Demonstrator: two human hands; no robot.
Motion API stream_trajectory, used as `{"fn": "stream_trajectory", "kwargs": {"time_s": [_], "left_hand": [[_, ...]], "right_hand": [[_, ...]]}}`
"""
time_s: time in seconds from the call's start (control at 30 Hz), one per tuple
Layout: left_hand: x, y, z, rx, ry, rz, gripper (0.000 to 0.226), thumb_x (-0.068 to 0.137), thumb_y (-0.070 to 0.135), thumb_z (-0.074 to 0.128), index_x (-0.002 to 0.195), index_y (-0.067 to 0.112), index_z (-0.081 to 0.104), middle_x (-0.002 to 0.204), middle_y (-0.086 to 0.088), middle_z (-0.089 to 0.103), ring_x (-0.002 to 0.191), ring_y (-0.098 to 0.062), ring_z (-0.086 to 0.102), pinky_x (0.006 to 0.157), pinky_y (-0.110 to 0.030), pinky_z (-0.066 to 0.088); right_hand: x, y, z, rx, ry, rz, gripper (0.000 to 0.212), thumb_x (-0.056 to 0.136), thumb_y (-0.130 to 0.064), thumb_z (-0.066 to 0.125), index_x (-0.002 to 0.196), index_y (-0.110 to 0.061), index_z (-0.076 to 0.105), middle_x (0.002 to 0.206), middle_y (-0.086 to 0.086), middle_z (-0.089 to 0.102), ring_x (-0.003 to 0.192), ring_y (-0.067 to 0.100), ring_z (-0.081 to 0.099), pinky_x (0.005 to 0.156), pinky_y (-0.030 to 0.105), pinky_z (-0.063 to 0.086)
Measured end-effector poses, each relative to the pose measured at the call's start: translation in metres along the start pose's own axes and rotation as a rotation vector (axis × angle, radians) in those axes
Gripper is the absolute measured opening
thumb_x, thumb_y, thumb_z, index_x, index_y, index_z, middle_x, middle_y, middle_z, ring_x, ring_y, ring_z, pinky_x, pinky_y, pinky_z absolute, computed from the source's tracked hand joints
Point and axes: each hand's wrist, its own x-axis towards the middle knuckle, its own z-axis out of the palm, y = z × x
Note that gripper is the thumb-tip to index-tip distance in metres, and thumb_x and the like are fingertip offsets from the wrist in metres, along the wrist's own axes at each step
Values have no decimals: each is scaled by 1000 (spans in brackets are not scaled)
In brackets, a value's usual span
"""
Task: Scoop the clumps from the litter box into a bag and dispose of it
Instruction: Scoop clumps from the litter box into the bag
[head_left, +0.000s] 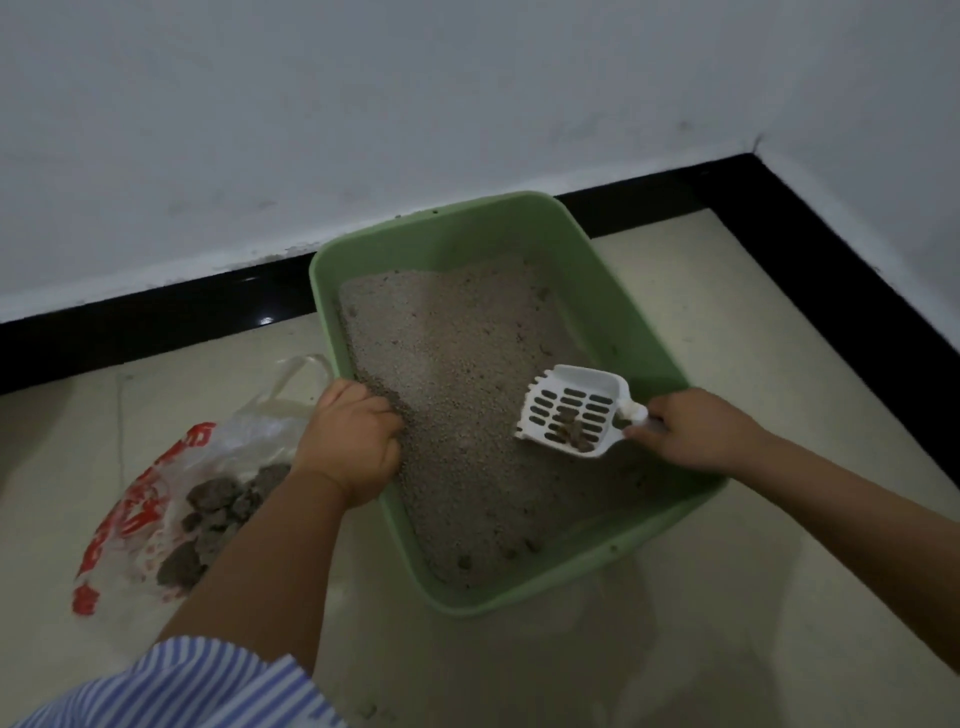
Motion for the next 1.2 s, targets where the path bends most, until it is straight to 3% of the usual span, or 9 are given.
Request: {"fn": "stream_trajectory", "kwargs": {"time_s": [0.17, 0.33, 0.43, 0.5, 0.57, 0.7, 0.8, 0.93, 1.2], "left_hand": [[0, 1, -2, 7, 6, 13, 32, 64, 23, 33, 42, 13, 54, 45, -1, 48, 47, -22, 51, 68, -31, 26], [0, 1, -1, 14, 12, 8, 31, 63, 23, 33, 42, 15, 55, 45, 1, 47, 46, -21, 50, 69, -31, 26], [0, 1, 0, -4, 24, 2, 30, 63, 23, 33, 42, 16, 54, 44, 3, 46, 46, -19, 49, 70, -30, 26], [1, 1, 1, -5, 28, 6, 29, 63, 23, 34, 42, 17, 53, 45, 3, 46, 46, -19, 49, 71, -30, 26], [0, 0, 1, -3, 31, 8, 29, 63, 24, 34, 42, 17, 53, 45, 3, 47, 47, -19, 49, 71, -30, 27], [0, 0, 2, -22, 38, 5, 29, 63, 24, 34, 43, 16, 53, 45, 2, 47, 47, -21, 49, 71, -30, 27], [0, -1, 3, -35, 27, -1, 30, 63, 24, 34, 43, 15, 54, 46, 1, 47, 48, -20, 49, 72, -30, 27], [0, -1, 2, -36, 6, -10, 31, 62, 25, 34, 43, 14, 56, 45, 1, 47, 48, -21, 49, 70, -30, 27], [0, 2, -3, 23, -2, -9, 33, 62, 26, 33, 41, 17, 56, 44, 4, 46, 46, -17, 48, 69, -26, 32]], "right_hand": [[12, -30, 20, 134, 23, 32, 50, 97, -38, 36, 53, -15, 36, 53, 3, 38, 63, 24, 47, 59, 30, 35], [29, -58, 36, 212, 50, 32, 46, 99, -34, 34, 57, -15, 36, 58, 3, 40, 65, 26, 48, 63, 30, 32], [43, -75, 42, 277, 90, 47, 42, 100, -32, 33, 78, -4, 55, 89, 21, 64, 87, 34, 60, 63, 32, 35], [55, -86, 43, 342, 118, 37, 39, 101, -30, 32, 85, -4, 57, 96, 23, 65, 82, 30, 59, 54, 29, 34], [65, -96, 44, 423, 149, 40, 37, 101, -30, 32, 85, -6, 56, 88, 22, 62, 75, 26, 54, 47, 27, 27], [74, -103, 48, 552, 230, 75, 38, 99, -32, 36, 87, -5, 60, 81, 18, 60, 82, 31, 59, 63, 26, 33], [67, -98, 46, 588, 307, 69, 39, 97, -30, 43, 60, -16, 39, 60, 1, 43, 68, 22, 48, 54, 29, 27], [55, -92, 33, 537, 402, 46, 46, 95, -29, 48, 55, -23, 24, 57, -2, 35, 64, 19, 41, 54, 30, 17], [23, -91, 37, 528, 319, 5, 44, 94, -31, 48, 55, -21, 29, 55, -5, 34, 52, 10, 35, 48, 18, 23]]}}
